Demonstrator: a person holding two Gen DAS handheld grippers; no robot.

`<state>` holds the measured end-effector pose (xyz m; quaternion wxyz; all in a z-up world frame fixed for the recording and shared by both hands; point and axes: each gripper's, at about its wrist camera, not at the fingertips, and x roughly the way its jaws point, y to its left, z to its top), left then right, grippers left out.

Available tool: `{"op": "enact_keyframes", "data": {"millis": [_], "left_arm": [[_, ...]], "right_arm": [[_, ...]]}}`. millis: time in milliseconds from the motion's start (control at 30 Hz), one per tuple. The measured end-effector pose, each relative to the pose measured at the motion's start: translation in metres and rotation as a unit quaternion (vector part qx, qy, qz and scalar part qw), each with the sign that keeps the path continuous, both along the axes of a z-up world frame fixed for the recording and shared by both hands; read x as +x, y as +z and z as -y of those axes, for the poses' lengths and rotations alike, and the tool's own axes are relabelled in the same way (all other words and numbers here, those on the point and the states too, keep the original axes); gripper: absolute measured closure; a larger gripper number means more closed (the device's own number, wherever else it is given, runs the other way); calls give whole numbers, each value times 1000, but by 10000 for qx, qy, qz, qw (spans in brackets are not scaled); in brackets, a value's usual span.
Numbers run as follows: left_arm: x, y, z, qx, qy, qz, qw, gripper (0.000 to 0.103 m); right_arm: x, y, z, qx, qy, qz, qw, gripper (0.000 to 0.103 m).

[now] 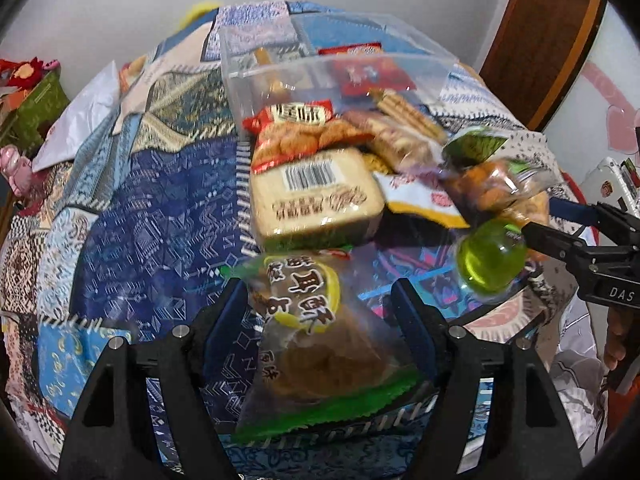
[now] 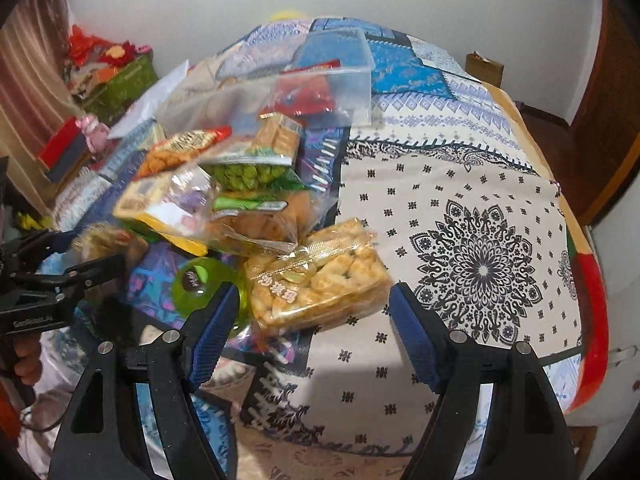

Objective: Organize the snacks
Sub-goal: 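Grasp the green-sealed biscuit bag with the left tool while the right tool grasps the cracker bag, then carry both bags over the clear box and release them inside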

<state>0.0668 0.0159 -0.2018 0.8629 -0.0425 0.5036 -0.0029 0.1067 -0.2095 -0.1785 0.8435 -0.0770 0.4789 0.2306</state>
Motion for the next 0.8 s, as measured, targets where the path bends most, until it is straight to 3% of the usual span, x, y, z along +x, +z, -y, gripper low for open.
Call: {"op": "enact_keyframes", "data": {"millis": [233, 333, 567, 800], "left_arm": [[4, -15, -6, -188, 155, -112, 9996, 29], [4, -18, -11, -265, 261, -49, 9993, 40], [-2, -10, -14, -190, 216, 155, 9995, 50], [-13, 19, -19, -41, 288, 617, 9977, 50]], "right_arm": [[14, -15, 3, 188, -95, -272, 9994, 25], [17, -16, 10, 391, -206, -295, 9986, 27], [13, -10, 18, 418, -268, -107, 9987, 52], [13, -5, 27, 425, -434, 66, 9981, 55]]}}
